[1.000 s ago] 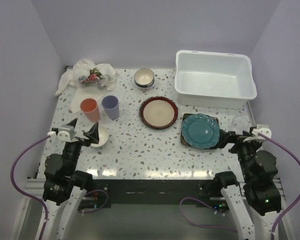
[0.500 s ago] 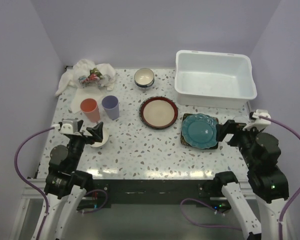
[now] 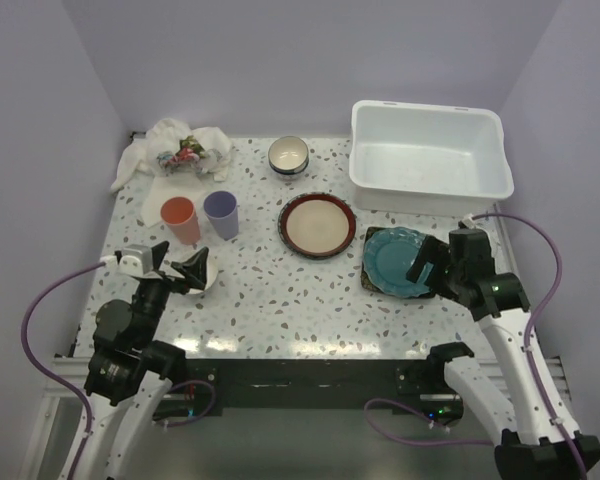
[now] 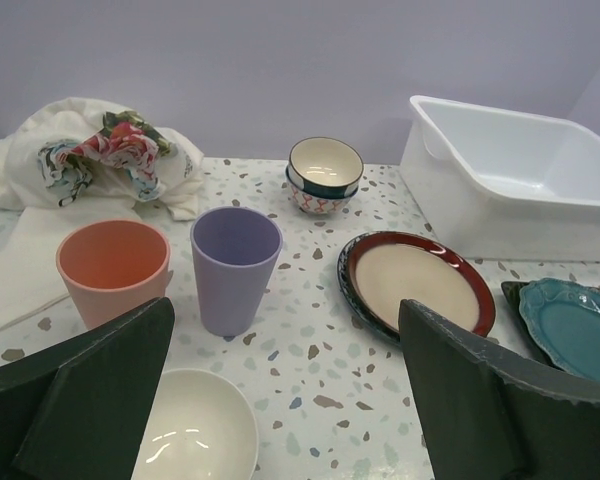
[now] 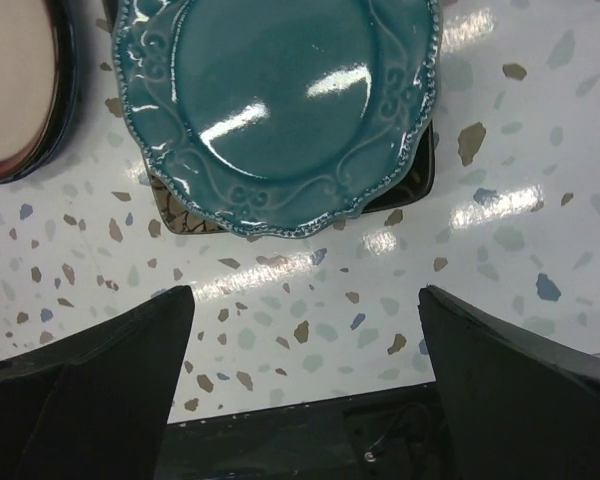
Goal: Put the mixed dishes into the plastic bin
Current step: Adjust the plate on the plate.
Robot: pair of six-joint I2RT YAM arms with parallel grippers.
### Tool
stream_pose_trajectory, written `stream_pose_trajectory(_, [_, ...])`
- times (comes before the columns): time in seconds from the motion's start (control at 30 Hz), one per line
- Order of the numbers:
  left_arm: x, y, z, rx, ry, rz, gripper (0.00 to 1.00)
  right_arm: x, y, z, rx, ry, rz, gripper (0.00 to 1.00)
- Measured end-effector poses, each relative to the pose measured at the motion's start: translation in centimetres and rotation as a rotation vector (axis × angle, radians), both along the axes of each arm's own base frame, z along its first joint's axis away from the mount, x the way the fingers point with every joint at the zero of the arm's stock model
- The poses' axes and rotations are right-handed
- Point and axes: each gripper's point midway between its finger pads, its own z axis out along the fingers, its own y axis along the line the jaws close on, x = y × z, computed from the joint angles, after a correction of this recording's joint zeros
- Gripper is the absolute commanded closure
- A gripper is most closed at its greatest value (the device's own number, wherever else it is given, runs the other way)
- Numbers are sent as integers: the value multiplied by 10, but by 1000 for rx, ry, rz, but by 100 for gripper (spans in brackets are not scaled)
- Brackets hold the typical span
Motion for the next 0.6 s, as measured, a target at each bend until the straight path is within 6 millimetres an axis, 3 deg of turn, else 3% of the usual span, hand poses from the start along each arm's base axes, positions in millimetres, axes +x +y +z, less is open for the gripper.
stream_pose_trajectory(0.23, [-3, -7, 1, -2, -3, -36, 0, -1, 0, -39, 67, 73, -152, 1])
stream_pose_trajectory(0.6, [-8, -11, 6, -14, -27, -59, 1, 22, -10, -59, 138, -3, -341, 2])
